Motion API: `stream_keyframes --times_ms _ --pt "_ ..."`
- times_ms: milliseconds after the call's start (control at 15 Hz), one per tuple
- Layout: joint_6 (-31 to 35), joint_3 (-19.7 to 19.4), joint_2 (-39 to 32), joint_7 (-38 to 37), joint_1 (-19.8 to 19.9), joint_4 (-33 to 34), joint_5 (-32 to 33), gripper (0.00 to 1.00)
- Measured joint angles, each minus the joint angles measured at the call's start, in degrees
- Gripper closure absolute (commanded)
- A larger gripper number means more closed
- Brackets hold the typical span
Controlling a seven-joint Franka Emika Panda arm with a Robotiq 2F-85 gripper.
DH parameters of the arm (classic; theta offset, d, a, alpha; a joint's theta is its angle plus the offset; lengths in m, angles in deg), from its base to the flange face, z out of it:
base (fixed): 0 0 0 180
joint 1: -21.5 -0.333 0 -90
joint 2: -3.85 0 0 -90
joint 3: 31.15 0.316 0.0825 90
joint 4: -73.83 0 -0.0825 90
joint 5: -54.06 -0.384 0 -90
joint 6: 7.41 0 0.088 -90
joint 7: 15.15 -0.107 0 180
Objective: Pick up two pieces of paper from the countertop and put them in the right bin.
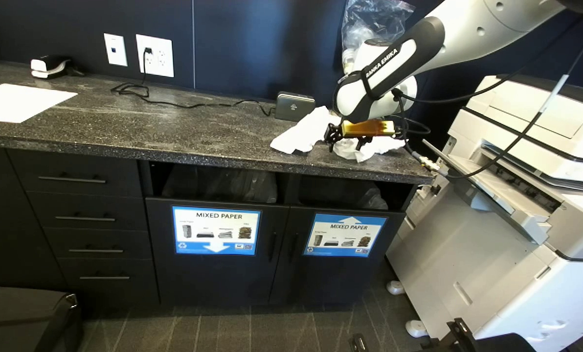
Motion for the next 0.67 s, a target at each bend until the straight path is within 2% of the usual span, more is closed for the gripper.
stream_keyframes --times_ms 400,467,533,667 --pt "0.91 -0.63 -2.31 0.19 -0.26 1.37 -0.81 0.0" --pt "1.19 -0.77 -2.61 0.19 -0.3 1.55 -0.81 0.25" --pt "1.47 -0.89 -2.88 0.19 -0.33 1.71 -0.82 0.25" --pt "1.74 -1.0 -3.1 0.2 -0.37 2.1 -1.02 0.41"
